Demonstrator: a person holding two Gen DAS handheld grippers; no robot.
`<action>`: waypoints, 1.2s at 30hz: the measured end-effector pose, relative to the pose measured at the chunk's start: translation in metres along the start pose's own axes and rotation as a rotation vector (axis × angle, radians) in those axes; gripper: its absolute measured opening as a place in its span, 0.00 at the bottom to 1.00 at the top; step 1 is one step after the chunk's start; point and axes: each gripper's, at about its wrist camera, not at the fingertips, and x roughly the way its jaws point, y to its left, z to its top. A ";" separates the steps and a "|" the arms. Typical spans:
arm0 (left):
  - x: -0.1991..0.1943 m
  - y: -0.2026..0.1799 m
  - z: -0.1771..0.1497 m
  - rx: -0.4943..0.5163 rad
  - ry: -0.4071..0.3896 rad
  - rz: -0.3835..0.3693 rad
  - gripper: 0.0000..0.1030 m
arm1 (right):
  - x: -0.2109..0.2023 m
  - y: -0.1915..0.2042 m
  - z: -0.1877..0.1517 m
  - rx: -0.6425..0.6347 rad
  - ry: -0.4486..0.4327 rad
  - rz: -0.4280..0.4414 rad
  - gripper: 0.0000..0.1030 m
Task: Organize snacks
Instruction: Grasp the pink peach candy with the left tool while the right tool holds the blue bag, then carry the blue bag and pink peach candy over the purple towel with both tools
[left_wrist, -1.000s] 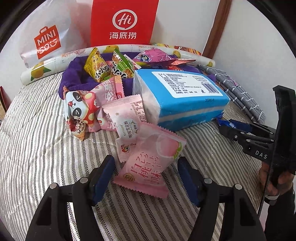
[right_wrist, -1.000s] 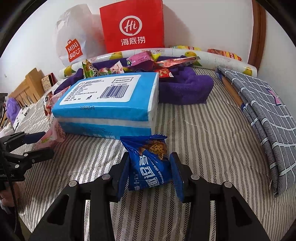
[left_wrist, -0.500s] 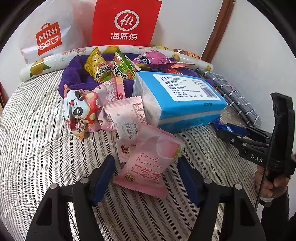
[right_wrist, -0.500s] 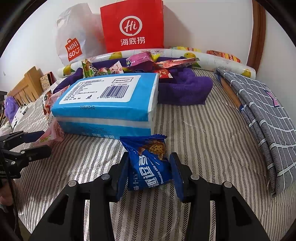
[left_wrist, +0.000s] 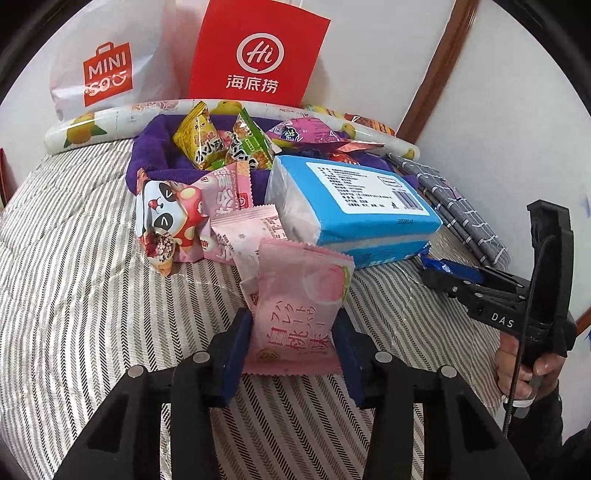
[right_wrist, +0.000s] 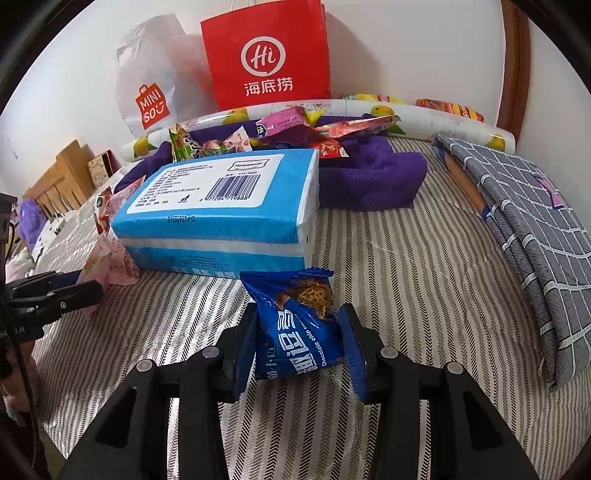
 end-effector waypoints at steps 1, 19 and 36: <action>0.000 0.000 0.000 0.000 0.000 0.002 0.41 | 0.000 0.000 0.000 0.001 -0.001 0.004 0.42; -0.013 0.005 -0.001 -0.010 -0.069 -0.086 0.41 | -0.016 0.012 -0.006 -0.043 -0.007 0.063 0.40; -0.017 0.003 -0.002 -0.013 -0.076 -0.068 0.41 | -0.054 0.049 -0.009 -0.043 -0.052 0.098 0.40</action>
